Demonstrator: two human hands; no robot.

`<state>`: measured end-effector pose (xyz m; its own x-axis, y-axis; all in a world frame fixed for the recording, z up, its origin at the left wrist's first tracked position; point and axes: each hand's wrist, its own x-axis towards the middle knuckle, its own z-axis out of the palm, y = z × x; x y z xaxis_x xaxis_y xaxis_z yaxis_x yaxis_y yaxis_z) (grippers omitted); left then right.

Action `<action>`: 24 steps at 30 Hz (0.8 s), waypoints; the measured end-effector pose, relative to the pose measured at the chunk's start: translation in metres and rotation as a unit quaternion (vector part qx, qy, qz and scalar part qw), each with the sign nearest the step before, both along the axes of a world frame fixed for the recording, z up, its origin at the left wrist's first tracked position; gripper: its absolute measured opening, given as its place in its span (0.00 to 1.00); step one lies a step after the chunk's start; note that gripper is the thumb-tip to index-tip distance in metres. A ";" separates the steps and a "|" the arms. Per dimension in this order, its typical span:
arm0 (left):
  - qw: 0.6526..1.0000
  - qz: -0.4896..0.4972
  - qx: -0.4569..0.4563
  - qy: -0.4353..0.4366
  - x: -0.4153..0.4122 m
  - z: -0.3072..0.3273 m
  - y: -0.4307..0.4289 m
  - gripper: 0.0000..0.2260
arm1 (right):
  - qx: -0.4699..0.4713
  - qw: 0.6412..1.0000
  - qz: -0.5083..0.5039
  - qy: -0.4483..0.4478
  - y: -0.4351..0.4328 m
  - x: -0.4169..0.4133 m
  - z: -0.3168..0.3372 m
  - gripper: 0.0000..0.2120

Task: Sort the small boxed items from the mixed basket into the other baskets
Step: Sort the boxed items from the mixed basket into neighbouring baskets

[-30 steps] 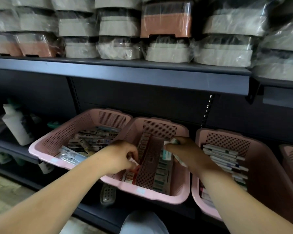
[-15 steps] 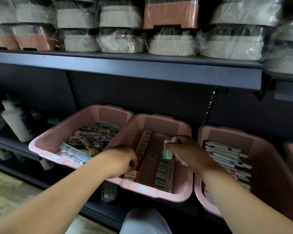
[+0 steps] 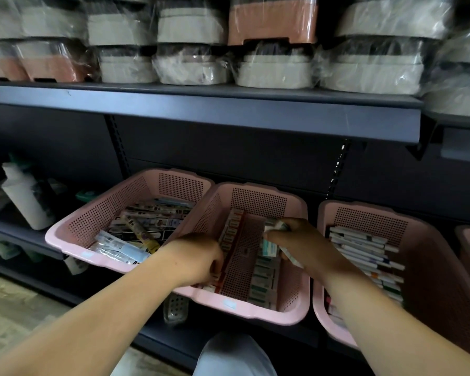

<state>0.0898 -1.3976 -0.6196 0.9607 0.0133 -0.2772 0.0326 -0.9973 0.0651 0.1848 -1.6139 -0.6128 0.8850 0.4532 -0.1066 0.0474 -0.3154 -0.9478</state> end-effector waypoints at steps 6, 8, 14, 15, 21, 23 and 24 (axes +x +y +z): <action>0.999 -0.042 -0.011 0.000 -0.003 0.007 -0.003 0.25 | -0.016 1.000 0.003 -0.009 -0.001 -0.001 0.001 0.09; 0.998 -0.056 -0.016 0.011 -0.002 0.006 -0.005 0.26 | -0.016 1.000 0.001 -0.011 -0.001 0.000 0.000 0.09; 0.998 -0.069 0.001 0.014 0.000 0.005 -0.005 0.24 | -0.007 1.000 -0.001 -0.006 0.000 0.000 -0.001 0.15; 0.998 -0.069 0.001 0.014 0.000 0.005 -0.005 0.24 | -0.004 1.000 -0.001 -0.002 0.000 0.000 -0.002 0.15; 0.998 -0.067 0.005 0.001 -0.001 0.005 -0.004 0.23 | -0.002 1.000 -0.003 -0.007 0.000 0.001 -0.004 0.13; 0.998 -0.065 -0.002 -0.004 -0.002 0.006 -0.004 0.23 | 0.000 1.000 -0.001 -0.006 0.000 0.002 -0.004 0.11; 0.998 -0.062 -0.011 -0.005 -0.002 0.005 -0.004 0.23 | 0.001 1.000 0.000 -0.006 0.000 0.001 -0.004 0.09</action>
<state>0.0878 -1.4016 -0.6142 0.9573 -0.1125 -0.2662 -0.0924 -0.9919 0.0869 0.1862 -1.6139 -0.6171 0.8860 0.4536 -0.0963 0.0580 -0.3143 -0.9475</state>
